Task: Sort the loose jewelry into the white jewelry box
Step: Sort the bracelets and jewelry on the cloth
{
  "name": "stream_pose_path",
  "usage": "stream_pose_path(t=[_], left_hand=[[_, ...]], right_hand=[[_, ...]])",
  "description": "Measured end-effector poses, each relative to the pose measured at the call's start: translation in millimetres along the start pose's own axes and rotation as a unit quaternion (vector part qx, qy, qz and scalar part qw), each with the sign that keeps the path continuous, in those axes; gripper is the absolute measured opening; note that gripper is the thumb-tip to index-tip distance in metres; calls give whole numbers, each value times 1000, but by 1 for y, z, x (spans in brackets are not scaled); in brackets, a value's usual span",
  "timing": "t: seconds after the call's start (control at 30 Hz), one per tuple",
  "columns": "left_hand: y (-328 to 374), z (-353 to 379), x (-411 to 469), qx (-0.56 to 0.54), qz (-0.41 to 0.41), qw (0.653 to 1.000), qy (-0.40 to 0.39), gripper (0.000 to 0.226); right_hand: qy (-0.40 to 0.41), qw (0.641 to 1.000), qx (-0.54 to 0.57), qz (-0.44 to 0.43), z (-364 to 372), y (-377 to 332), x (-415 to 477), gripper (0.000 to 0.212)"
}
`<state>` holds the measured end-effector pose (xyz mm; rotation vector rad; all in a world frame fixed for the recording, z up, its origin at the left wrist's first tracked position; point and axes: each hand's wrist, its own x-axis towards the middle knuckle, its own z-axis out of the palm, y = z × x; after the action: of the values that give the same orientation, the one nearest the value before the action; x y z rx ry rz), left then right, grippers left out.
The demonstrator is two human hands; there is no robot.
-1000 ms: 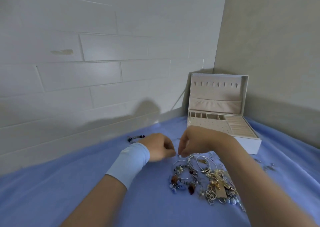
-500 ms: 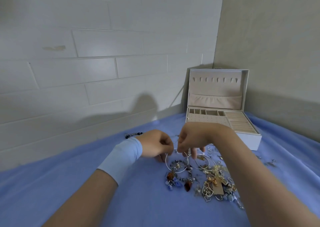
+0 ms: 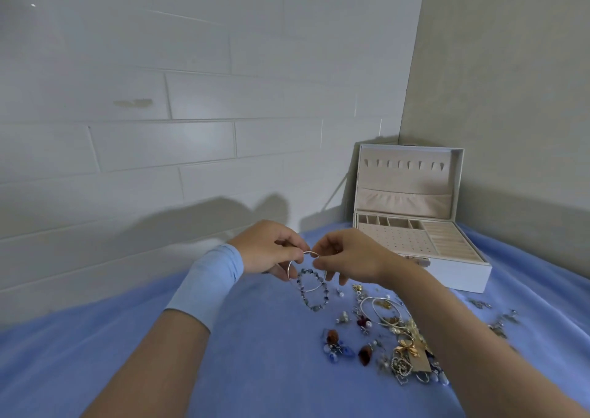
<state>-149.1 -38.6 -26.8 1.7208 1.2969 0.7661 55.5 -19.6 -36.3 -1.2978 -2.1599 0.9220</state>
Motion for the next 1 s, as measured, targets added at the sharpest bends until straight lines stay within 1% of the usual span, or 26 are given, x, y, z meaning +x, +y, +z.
stream_pose_path(t=[0.1, 0.2, 0.27, 0.33, 0.4, 0.43, 0.47, 0.5, 0.53, 0.6, 0.7, 0.77, 0.83, 0.9, 1.0], left_hand=[[-6, 1, 1, -5, 3, 1000, 28, 15], [-12, 4, 4, 2, -2, 998, 69, 16], [-15, 3, 7, 11, -8, 994, 107, 18], [-19, 1, 9, 23, -11, 991, 128, 19], [-22, -3, 9, 43, -16, 991, 122, 19], [-24, -5, 7, 55, -19, 992, 115, 18], [-25, -8, 6, 66, -22, 991, 110, 18], [-26, -10, 4, 78, -24, 991, 108, 17], [-27, -13, 2, 89, -25, 990, 106, 16], [-27, -20, -2, 106, -26, 988, 105, 15], [-30, -31, -7, 120, -37, 987, 101, 17], [-35, -37, -10, 136, -52, 984, 100, 17], [-43, -44, -11, 154, -73, 980, 99, 15], [-49, -50, -11, 203, -91, 971, 90, 11], [-56, -54, -10, 273, -110, 951, 91, 15]], right_hand=[[-50, 998, -13, 38, 8, 3, -1, 30], [-53, 997, 14, 48, 9, 5, 0, 33], [-59, 996, 6, 59, 4, 5, 0, 33], [-98, 991, -50, 77, 0, 5, 0, 38], [-133, 979, -117, 99, 0, 6, 0, 48], [-130, 974, -154, 102, 1, 7, 1, 51], [-111, 970, -192, 98, 2, 7, 2, 52], [-82, 969, -218, 86, 4, 5, 2, 50], [-53, 971, -222, 69, 6, 2, 3, 47], [-25, 986, -158, 44, 13, -7, 5, 40], [-26, 998, -38, 39, 34, -24, 13, 27], [-12, 999, -16, 38, 49, -31, 23, 18], [-14, 998, -44, 47, 63, -34, 36, 13], [-26, 994, -87, 60, 74, -38, 49, 10], [-17, 985, -163, 58, 90, -43, 62, 13]])
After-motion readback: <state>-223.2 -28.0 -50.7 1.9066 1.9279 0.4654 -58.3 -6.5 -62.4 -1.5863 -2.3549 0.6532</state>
